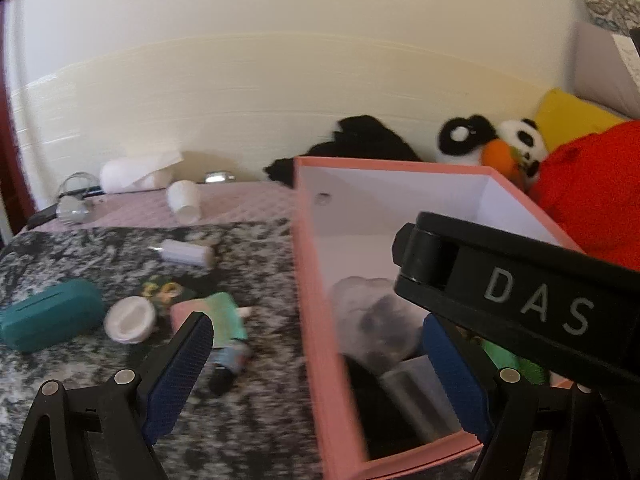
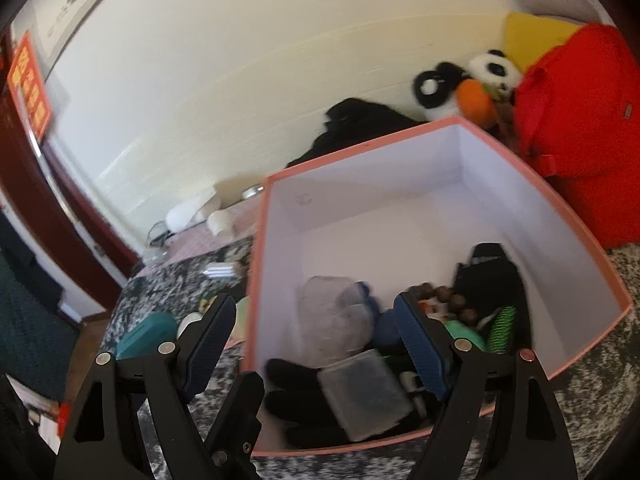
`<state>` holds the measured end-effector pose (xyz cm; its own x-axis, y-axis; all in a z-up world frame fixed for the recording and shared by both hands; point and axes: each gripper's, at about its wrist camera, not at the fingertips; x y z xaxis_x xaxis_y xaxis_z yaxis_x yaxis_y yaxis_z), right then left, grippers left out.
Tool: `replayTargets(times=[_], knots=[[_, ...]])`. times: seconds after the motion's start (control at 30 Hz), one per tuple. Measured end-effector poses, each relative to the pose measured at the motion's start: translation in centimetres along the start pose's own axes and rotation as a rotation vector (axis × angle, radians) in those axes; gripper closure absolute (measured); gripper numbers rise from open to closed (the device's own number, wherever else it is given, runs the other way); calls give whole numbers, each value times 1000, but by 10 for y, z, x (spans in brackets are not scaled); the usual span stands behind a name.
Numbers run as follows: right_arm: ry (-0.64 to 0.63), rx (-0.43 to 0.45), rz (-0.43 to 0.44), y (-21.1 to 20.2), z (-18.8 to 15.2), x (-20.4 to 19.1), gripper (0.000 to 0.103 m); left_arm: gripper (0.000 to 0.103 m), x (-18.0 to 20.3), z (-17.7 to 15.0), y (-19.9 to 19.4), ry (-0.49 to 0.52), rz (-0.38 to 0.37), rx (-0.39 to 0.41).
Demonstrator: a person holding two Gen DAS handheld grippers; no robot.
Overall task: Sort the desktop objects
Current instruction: 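Grasp the white round lid with the left tool while the right tool grasps the small blue bottle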
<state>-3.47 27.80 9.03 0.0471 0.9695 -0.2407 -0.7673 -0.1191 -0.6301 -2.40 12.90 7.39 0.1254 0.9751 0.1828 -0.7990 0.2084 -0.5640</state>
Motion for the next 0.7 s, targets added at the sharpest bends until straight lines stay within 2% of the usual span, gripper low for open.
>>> replayTargets(times=[0.3, 0.37, 0.4, 0.43, 0.5, 0.6, 0.7], knots=[[-99, -16, 109, 31, -8, -68, 19, 12, -124, 3, 18, -115, 156, -60], [-107, -36, 150, 43, -12, -82, 28, 12, -150, 0, 23, -143, 184, -83], [-113, -55, 169, 50, -15, -88, 39, 12, -161, -2, 26, -157, 188, -102], [-120, -79, 188, 57, -18, -95, 46, 13, -170, -4, 28, -164, 193, -113], [-134, -117, 218, 72, -24, -108, 48, 13, -187, -8, 31, -169, 210, -129], [-182, -168, 203, 94, -35, -131, 49, 13, -201, -11, 28, -150, 245, -129], [-261, -215, 110, 113, -46, -148, 49, 13, -217, -10, 25, -145, 260, -125]])
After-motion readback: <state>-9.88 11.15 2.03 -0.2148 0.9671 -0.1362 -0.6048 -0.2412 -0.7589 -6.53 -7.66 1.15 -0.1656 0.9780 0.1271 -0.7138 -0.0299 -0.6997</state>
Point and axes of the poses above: each gripper's, at about its wrist camera, not at the fingertips, and y roughly the way its jaws point, x to its right, z to its top, and after that the axes turned 9 degrees about -y, right-handed
